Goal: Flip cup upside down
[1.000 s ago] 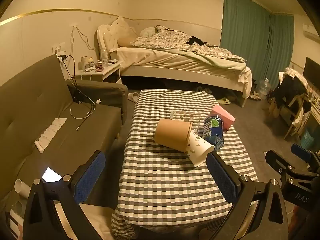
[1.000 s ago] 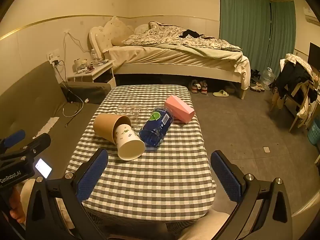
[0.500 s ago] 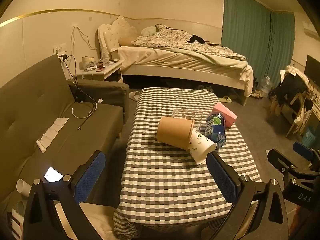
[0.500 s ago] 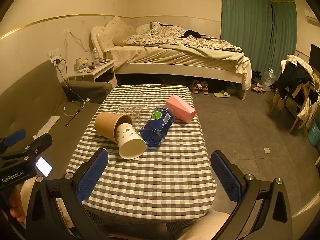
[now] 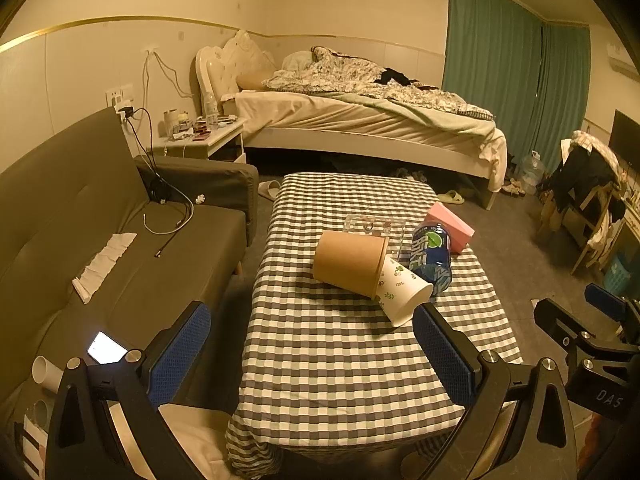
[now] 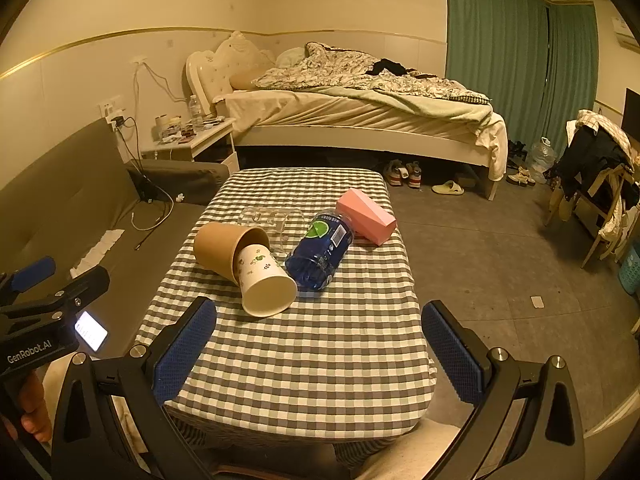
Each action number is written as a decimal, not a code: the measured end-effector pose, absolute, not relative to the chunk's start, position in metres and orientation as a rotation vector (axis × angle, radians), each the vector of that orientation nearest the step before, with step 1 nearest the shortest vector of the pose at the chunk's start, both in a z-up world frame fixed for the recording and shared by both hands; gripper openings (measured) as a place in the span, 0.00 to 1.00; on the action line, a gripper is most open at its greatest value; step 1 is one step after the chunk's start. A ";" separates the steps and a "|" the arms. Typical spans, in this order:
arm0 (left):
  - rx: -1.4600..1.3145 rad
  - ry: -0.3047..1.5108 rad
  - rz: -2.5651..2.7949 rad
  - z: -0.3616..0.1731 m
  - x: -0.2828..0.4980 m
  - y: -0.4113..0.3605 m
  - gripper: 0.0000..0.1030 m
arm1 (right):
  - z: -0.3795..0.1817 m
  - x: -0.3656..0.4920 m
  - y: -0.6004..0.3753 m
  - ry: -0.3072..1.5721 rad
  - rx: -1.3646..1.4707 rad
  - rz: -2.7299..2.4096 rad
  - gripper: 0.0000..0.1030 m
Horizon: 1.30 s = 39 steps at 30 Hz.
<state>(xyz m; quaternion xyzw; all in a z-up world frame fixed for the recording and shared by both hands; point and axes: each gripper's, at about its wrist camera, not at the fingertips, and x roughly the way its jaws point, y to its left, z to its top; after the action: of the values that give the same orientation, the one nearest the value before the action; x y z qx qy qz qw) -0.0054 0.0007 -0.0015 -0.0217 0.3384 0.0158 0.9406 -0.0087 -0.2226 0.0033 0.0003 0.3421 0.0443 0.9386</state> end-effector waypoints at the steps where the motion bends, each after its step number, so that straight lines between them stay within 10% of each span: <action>1: -0.045 0.690 0.031 -0.002 -0.005 0.001 1.00 | 0.003 -0.009 -0.222 0.699 0.000 0.091 1.00; 39: -0.047 0.700 0.034 -0.006 -0.005 0.000 1.00 | 0.004 -0.004 -0.218 0.698 -0.008 0.116 1.00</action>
<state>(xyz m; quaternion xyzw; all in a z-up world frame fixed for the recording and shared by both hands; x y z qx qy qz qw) -0.0050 0.0001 -0.0058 -0.0229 0.3426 0.0164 0.9391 -0.0043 -0.2181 0.0040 -0.0039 0.3418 0.0568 0.9381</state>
